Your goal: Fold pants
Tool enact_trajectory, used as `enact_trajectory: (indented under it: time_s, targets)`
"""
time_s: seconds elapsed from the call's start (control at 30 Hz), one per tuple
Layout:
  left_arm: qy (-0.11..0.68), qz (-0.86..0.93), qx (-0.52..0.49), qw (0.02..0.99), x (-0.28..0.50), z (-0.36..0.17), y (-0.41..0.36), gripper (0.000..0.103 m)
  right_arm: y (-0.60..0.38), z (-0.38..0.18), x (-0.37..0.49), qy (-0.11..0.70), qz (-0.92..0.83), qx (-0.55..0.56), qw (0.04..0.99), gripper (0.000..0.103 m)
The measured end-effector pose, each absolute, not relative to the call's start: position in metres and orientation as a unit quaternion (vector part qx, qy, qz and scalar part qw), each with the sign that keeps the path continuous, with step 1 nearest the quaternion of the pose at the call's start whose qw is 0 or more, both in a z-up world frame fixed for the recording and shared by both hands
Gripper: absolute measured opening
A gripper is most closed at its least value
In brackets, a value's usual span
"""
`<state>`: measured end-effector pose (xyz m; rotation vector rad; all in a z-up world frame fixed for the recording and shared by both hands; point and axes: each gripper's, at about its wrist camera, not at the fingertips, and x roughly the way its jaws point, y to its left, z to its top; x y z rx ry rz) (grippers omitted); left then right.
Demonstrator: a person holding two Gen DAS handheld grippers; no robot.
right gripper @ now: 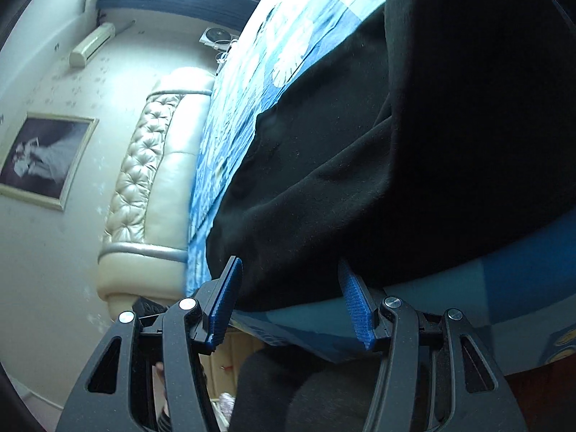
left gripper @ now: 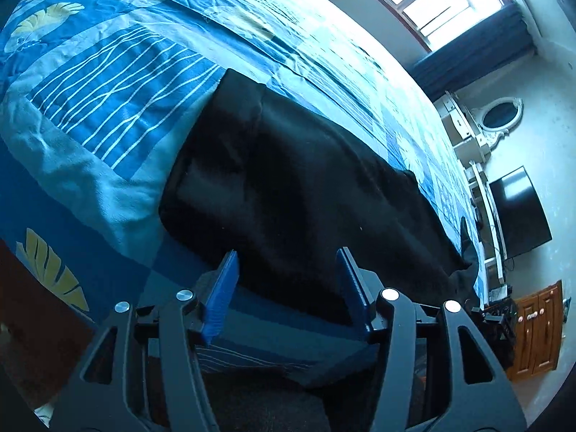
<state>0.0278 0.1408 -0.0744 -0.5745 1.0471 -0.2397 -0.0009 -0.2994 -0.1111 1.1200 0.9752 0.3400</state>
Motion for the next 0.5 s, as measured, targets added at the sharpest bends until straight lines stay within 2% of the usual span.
enact_trajectory:
  time_s: [0.33,0.37,0.43,0.47,0.5]
  targets:
    - [0.491,-0.099,-0.308,0.809,0.035,-0.08,0.149,0.057,-0.301,-0.113,0.0,0.44,0.137,0.52,0.719,0.056]
    - [0.492,-0.094,-0.315,0.806,0.035,-0.081,0.15,0.056,-0.302,-0.113,-0.002,0.44,0.135,0.524,0.717,0.056]
    - [0.495,-0.081,-0.31,0.808,0.034,-0.082,0.151,0.044,-0.303,-0.114,-0.003,0.44,0.134,0.524,0.717,0.056]
    - [0.499,-0.078,-0.304,0.808,0.035,-0.083,0.15,0.043,-0.303,-0.115,-0.002,0.44,0.132,0.523,0.718,0.056]
    - [0.502,-0.075,-0.299,0.808,0.035,-0.084,0.15,0.037,-0.303,-0.117,-0.003,0.441,0.129,0.523,0.718,0.055]
